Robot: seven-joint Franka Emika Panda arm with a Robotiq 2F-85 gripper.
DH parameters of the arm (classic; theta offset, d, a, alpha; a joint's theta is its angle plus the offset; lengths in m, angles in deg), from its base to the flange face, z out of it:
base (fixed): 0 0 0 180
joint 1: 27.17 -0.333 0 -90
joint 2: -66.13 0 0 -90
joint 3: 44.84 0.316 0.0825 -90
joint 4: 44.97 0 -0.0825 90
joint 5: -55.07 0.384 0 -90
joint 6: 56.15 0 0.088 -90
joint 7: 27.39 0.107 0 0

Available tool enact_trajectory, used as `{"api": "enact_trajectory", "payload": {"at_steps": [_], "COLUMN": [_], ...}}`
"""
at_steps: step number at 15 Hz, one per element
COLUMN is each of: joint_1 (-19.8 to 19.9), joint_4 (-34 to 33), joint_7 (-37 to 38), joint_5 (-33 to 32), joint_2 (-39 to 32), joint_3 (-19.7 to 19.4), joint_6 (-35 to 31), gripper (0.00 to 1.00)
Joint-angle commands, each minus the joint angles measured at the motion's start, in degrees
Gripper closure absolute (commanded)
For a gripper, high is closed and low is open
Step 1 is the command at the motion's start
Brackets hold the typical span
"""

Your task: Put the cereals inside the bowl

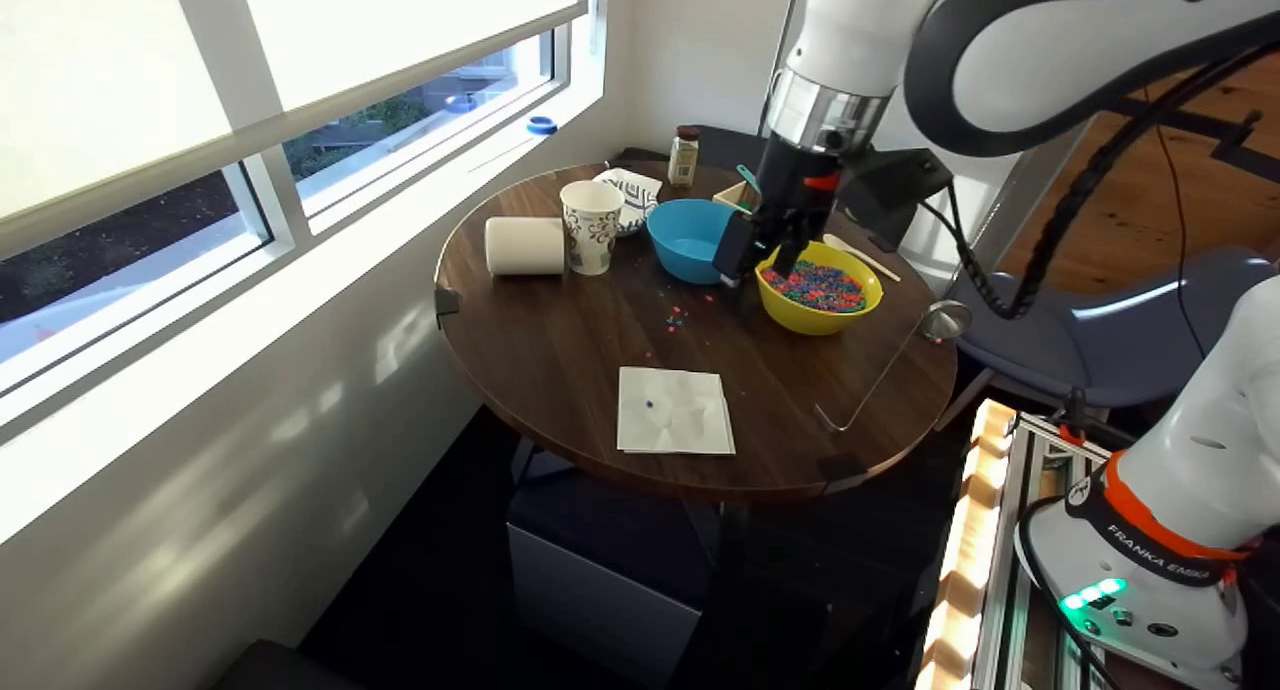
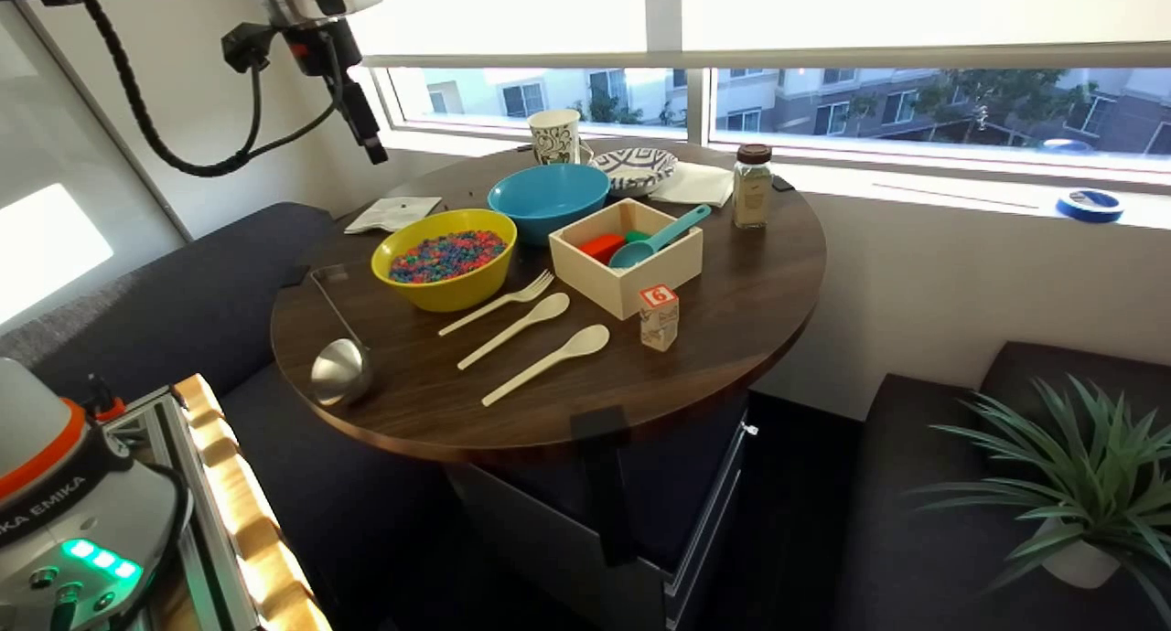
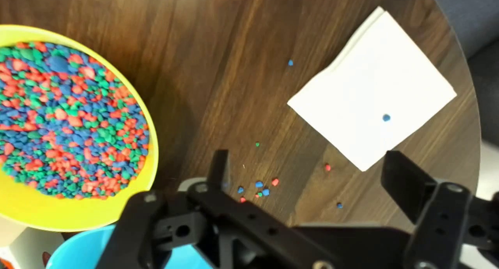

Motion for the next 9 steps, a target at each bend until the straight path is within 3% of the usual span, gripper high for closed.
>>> {"api": "enact_trajectory", "payload": {"at_steps": [1,9], "joint_1": [-0.3,-1.7], "joint_4": [-6.3,-9.0], "joint_7": [5.8,17.5], "joint_5": [-0.7,-4.9], "joint_2": [-9.9,-19.7], "joint_3": [-0.1,-3.5], "joint_6": [-3.0,-13.8], "gripper": [0.0,0.0]}}
